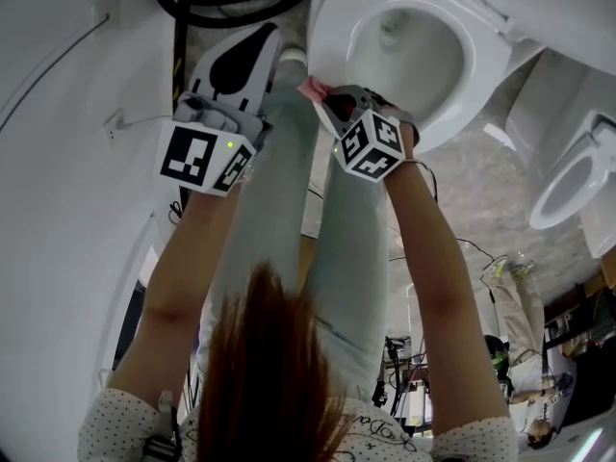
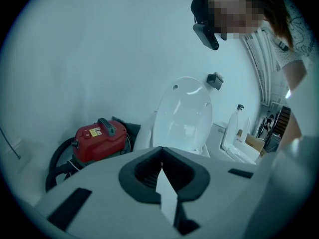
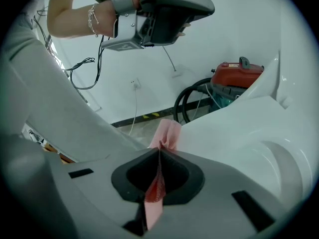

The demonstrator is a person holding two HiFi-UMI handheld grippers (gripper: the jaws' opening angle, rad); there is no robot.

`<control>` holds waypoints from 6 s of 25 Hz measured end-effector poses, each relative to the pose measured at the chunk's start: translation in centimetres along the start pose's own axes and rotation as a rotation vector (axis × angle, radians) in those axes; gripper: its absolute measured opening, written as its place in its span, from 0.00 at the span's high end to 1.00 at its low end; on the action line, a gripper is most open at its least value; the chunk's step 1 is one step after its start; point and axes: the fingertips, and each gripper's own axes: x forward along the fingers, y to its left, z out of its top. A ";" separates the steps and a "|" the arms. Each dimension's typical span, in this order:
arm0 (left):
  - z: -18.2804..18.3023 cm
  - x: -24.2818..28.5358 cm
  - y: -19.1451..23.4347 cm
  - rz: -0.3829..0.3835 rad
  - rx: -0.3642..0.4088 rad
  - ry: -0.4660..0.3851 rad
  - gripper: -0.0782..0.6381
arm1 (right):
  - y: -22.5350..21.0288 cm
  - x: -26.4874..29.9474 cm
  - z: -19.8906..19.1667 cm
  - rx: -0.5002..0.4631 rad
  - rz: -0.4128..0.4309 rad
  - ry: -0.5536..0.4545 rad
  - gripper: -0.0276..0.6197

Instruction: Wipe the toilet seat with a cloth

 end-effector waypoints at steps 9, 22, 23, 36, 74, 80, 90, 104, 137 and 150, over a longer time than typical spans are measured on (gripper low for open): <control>0.9 0.0 0.9 0.003 0.012 -0.012 0.89 | -1.4 0.3 1.4 -0.049 0.030 0.031 0.92; 1.8 0.1 1.4 0.008 0.011 -0.013 0.89 | -5.2 0.0 3.3 0.002 0.010 0.027 0.92; 2.0 0.1 1.4 0.005 0.012 -0.014 0.89 | -5.5 -0.1 3.4 0.002 0.007 0.026 0.92; 3.6 0.4 2.6 0.002 0.026 -0.022 0.89 | -8.5 -0.4 4.9 0.038 -0.024 0.034 0.92; 3.2 2.3 2.5 -0.004 0.025 0.002 0.88 | -19.0 -4.3 7.1 0.255 -0.141 -0.141 0.93; 3.0 2.5 2.1 -0.009 0.030 0.004 0.88 | -20.4 -5.1 6.9 0.317 -0.177 -0.204 0.93; 2.8 2.8 0.9 -0.021 0.037 0.014 0.89 | -22.1 -6.8 5.7 0.414 -0.224 -0.263 0.93; 2.6 3.3 -0.3 -0.041 0.047 0.020 0.88 | -24.1 -9.4 3.6 0.467 -0.301 -0.302 0.93; 1.8 3.6 -3.0 -0.063 0.062 0.029 0.89 | -26.6 -15.2 -3.2 0.680 -0.460 -0.414 0.93; 1.5 3.5 -4.4 -0.078 0.072 0.030 0.88 | -26.8 -17.4 -6.5 0.762 -0.519 -0.428 0.93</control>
